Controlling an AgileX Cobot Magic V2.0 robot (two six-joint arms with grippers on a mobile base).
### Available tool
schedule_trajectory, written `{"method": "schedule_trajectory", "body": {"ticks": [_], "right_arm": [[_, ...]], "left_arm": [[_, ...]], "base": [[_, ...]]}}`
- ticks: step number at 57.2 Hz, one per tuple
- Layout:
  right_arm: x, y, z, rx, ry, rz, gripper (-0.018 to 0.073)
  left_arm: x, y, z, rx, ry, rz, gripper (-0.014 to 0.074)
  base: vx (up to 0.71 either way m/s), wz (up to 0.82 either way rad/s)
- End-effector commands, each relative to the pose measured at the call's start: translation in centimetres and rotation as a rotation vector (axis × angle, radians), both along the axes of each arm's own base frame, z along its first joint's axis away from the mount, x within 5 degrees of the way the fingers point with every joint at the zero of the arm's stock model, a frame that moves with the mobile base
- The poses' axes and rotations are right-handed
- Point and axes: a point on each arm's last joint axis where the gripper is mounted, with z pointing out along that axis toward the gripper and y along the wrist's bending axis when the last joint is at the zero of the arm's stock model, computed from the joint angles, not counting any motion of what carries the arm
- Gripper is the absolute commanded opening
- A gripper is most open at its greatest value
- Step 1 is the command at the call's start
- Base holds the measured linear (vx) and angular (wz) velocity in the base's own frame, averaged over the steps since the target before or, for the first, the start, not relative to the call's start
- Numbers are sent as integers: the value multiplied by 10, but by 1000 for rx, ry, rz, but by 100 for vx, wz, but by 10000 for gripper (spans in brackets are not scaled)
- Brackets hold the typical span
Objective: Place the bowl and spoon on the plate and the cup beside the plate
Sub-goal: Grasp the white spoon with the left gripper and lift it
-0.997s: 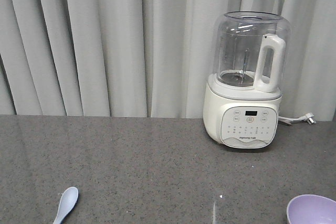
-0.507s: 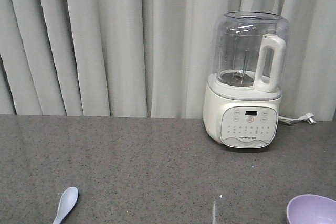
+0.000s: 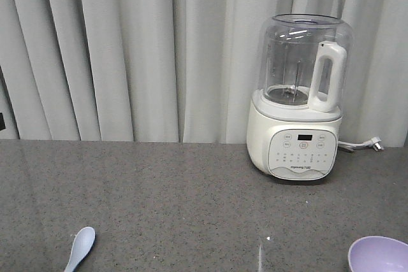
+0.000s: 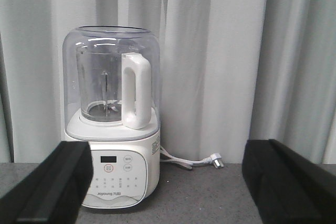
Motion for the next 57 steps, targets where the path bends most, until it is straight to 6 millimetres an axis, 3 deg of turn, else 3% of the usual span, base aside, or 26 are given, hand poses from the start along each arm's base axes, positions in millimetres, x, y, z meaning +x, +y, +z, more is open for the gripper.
{"method": "schedule_trajectory", "body": {"ticks": [1,8,17,27,34,42,48,57], "right_arm": [[-4,0,18,-27,-116,-4,667],[-4,0,18,-23,-117,-3,640],[-4,0,19,-7,-121,0,589],[-3,0,19,-7,-120,0,567],[-3,0,19,-7,-120,0,567],[-3,0,19,-7,-120,0,567],[-3,0,19,-7,-120,0,567],[-2,0,18,-6,-113,0,567]], "left_arm": [[-5,-1,19,-55,-50,-6,547],[-2,-8,19,52,90,-112,519],[27,-15,19,67,235,-177,479],[70,-23,-33,72,517,-230,413],[92,-42,-71,133,656,-244,372],[104,-59,-100,218,757,-206,362],[110,-60,-119,203,852,-138,362],[112,-67,-133,220,906,-158,362]], "base": [[0,0],[0,0],[0,0],[0,0],[0,0],[0,0],[0,0],[0,0]]}}
